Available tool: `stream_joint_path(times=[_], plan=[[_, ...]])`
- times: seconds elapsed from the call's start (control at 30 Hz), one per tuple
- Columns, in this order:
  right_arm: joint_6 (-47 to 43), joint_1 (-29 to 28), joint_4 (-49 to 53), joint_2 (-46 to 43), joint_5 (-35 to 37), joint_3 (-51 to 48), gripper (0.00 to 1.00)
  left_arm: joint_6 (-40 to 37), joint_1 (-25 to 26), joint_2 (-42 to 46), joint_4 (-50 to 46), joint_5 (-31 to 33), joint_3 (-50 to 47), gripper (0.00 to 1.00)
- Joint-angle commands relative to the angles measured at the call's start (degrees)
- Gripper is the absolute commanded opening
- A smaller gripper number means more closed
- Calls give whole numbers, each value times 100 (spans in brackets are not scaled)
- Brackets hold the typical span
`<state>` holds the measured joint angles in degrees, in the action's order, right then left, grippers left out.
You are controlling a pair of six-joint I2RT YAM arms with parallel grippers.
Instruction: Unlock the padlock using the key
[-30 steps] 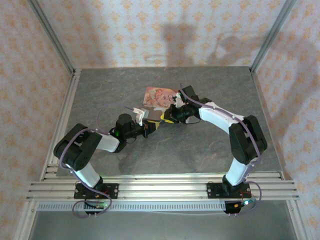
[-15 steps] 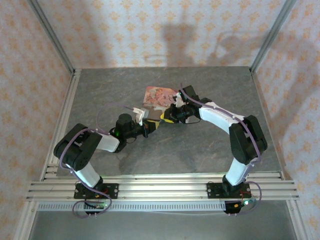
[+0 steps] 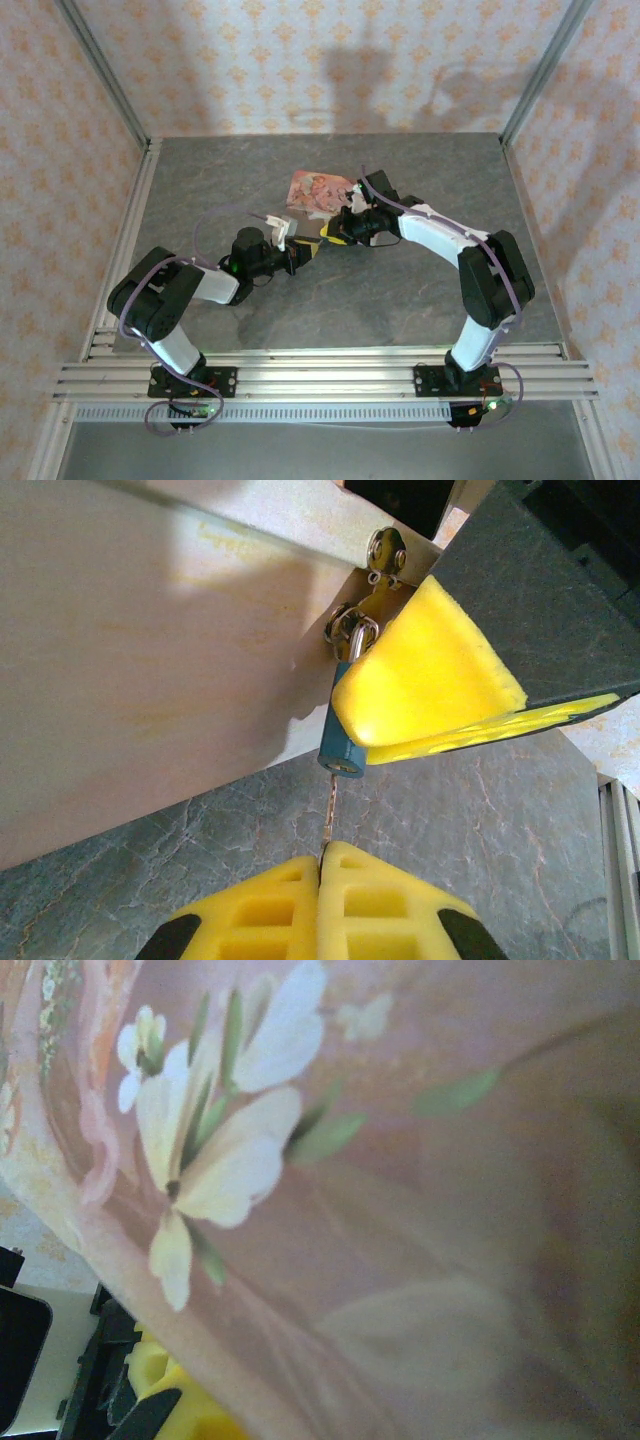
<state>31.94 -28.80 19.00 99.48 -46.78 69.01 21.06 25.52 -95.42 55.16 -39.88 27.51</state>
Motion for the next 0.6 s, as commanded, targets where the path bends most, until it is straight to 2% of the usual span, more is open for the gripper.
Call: stream_joint_path(times=[0.0,0.57], plan=[[93,31,-246,-35,-353,64,0,-64,62,144,268,124,0,0],[97,27,-257,-35,-329,75,0,-135,78,397,83,177,-92,0]])
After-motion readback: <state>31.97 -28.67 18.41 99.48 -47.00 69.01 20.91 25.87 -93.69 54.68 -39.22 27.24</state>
